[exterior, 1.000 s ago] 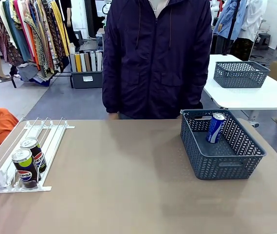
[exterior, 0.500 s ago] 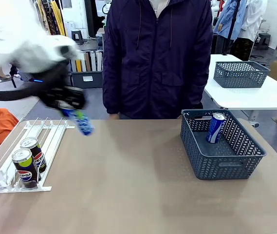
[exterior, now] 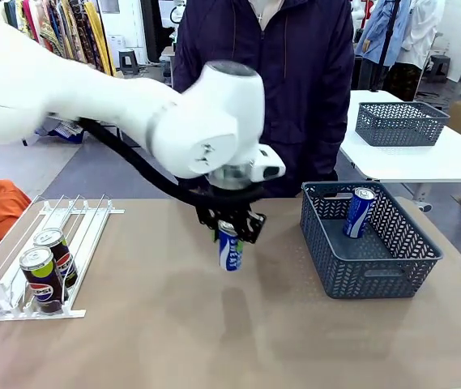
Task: Retrieve and store the cans from the dispenser.
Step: Pick up the last remaining can from one row of the Automatic Can Dispenser and place it in the middle of the table.
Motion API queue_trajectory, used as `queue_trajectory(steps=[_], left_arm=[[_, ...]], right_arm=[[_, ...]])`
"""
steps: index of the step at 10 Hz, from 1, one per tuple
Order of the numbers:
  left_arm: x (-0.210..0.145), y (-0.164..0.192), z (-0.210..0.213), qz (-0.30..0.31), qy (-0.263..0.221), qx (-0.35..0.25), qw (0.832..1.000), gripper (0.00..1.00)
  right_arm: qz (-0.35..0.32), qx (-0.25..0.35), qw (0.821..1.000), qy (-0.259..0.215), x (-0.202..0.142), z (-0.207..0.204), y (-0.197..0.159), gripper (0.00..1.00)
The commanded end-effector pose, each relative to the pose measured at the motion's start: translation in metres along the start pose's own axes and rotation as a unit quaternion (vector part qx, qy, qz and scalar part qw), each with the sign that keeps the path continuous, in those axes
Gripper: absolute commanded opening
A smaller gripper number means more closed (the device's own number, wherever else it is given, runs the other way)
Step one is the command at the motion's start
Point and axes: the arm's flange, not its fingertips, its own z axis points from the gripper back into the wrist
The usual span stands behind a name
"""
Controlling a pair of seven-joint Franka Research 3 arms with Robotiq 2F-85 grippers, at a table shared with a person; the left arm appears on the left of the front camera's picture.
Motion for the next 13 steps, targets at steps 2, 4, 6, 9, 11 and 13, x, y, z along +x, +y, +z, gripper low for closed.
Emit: queue_trajectory(steps=[2,4,6,9,11,13], left_arm=[[0.036,0.008,-0.010,0.008,0.046,-0.017,0.999,0.00],[0.038,0.008,-0.018,0.005,0.059,-0.015,0.998,0.00],[0.039,0.009,-0.024,0.007,0.069,-0.016,0.997,0.00],[0.035,0.012,-0.022,0.009,0.059,-0.018,0.998,1.00],[0.031,0.017,-0.012,0.012,0.043,-0.025,0.999,1.00],[-0.002,0.036,0.037,0.024,-0.030,-0.035,0.999,1.00]], right_arm=[[0.012,0.013,1.000,-0.009,0.003,-0.002,0.001,1.00],[0.012,0.013,1.000,-0.009,0.003,-0.002,0.001,1.00],[0.012,0.013,1.000,-0.009,0.003,-0.002,0.001,1.00],[0.012,0.013,1.000,-0.009,0.003,-0.002,0.001,1.00],[0.012,0.013,1.000,-0.009,0.003,-0.002,0.001,1.00],[0.012,0.013,1.000,-0.009,0.003,-0.002,0.001,1.00]])
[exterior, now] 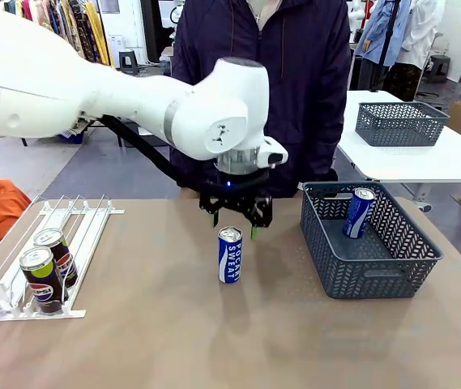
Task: Retrieve and store the cans from the dispenser.
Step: Pick up the last remaining can from one row of the Automatic Can Dispenser and place it in the middle of the table.
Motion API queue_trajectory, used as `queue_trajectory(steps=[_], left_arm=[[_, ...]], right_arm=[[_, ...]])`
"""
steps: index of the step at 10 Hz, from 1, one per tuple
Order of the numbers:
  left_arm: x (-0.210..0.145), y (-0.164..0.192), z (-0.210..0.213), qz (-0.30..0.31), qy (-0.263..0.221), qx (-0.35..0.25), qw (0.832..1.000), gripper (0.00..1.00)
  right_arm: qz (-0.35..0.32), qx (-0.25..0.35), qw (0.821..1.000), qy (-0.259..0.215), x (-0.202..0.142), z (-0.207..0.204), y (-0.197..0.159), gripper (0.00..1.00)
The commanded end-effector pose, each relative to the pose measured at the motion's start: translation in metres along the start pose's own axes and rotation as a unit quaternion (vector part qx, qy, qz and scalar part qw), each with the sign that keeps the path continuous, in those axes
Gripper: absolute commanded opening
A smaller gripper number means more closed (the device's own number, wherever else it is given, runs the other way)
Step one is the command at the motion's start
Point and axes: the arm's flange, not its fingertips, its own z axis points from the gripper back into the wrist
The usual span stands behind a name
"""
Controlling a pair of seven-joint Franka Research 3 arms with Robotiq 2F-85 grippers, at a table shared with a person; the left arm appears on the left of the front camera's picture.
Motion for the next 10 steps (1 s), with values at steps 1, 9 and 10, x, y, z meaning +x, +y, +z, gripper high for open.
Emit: queue_trajectory(steps=[1,9,10], left_arm=[[-0.059,0.038,0.048,-0.002,-0.052,-0.036,0.998,1.00],[-0.272,0.391,0.134,0.211,-0.205,-0.340,0.893,1.00],[-0.305,0.429,0.114,0.207,-0.223,-0.401,0.864,1.00]], right_arm=[[0.013,0.013,1.000,-0.009,0.003,-0.001,0.002,1.00],[0.013,0.013,1.000,-0.009,0.003,-0.001,0.002,1.00],[0.013,0.013,1.000,-0.009,0.003,-0.001,0.002,1.00]])
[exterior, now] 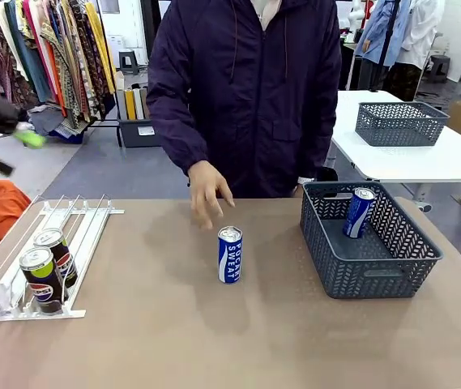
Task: Retrieve and store the cans from the dispenser.
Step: Pick up the last remaining can from one row of the Automatic Can Dispenser and place it in the middle of the table.
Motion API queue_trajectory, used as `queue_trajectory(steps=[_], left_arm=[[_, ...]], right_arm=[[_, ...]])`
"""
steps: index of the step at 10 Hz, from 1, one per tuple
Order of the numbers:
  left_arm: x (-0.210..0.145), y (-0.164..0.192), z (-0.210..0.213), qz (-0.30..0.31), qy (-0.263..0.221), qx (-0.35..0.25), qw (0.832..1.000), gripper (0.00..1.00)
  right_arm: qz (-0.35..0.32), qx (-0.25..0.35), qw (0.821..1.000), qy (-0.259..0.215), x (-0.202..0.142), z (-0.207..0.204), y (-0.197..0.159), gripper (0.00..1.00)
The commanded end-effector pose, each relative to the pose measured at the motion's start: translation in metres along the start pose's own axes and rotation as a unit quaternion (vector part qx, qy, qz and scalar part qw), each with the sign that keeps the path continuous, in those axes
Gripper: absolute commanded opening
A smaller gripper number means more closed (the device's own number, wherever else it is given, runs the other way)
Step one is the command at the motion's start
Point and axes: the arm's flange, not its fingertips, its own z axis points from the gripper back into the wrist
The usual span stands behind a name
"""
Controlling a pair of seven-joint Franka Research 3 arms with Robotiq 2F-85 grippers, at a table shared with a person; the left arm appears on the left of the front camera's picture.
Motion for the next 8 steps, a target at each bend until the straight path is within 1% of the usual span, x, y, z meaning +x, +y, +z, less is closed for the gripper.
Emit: queue_trajectory(steps=[1,2,3,4,5,8], left_arm=[[-0.016,0.068,0.013,0.012,-0.013,-0.116,0.993,1.00],[-0.028,0.108,0.017,0.025,-0.021,-0.168,0.985,1.00],[-0.035,0.143,0.010,0.047,-0.026,-0.216,0.975,1.00],[-0.037,0.156,0.004,0.056,-0.020,-0.241,0.969,1.00],[-0.046,0.121,0.028,0.039,-0.046,-0.162,0.985,1.00],[-0.046,0.121,0.028,0.039,-0.046,-0.162,0.985,1.00]], right_arm=[[0.013,0.013,1.000,-0.008,0.003,-0.002,0.002,1.00],[0.013,0.013,1.000,-0.008,0.003,-0.002,0.002,1.00],[0.013,0.013,1.000,-0.008,0.003,-0.002,0.002,1.00],[0.013,0.013,1.000,-0.008,0.003,-0.002,0.002,1.00],[0.013,0.013,1.000,-0.008,0.003,-0.002,0.002,1.00],[0.013,0.013,1.000,-0.008,0.003,-0.002,0.002,1.00]])
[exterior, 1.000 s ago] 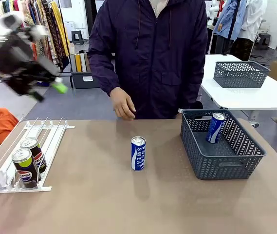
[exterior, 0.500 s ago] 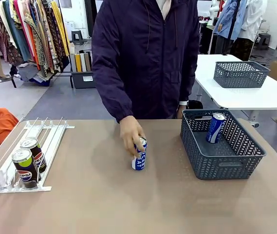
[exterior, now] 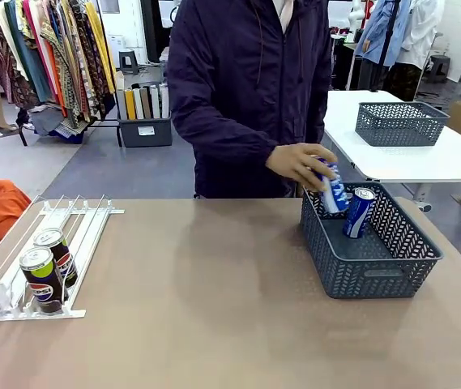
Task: Retrieve and store the cans from the dispenser.
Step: Pick up the last remaining can from one row of the Automatic Can Dispenser and place it in the middle of the table, then pick up one can from the Automatic Can Dispenser and place it in the middle of the table.
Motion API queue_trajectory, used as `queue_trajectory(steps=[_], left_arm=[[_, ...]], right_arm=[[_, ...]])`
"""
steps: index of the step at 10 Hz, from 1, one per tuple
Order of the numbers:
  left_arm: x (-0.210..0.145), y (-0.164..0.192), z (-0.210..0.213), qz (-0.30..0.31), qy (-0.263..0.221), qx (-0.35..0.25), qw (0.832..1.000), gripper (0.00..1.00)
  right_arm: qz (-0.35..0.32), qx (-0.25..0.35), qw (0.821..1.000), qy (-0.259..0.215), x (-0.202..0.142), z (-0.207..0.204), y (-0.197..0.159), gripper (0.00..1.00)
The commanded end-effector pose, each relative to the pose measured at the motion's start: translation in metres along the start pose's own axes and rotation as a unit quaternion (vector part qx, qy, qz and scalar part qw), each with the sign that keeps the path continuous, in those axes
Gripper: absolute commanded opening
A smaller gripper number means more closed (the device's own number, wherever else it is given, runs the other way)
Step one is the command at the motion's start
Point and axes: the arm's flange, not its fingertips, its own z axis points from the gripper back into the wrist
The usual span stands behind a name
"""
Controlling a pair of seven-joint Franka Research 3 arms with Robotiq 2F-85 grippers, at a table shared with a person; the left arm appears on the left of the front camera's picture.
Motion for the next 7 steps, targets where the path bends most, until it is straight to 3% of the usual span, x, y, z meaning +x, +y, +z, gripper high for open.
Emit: queue_trajectory(steps=[1,7], left_arm=[[-0.0024,-0.0048,0.0009,0.006,-0.005,0.005,1.000,1.00],[-0.0024,-0.0048,0.0009,0.006,-0.005,0.005,1.000,1.00]], right_arm=[[0.013,0.013,1.000,-0.008,0.0030,-0.0017,0.0016,1.00],[0.013,0.013,1.000,-0.008,0.0030,-0.0017,0.0016,1.00]])
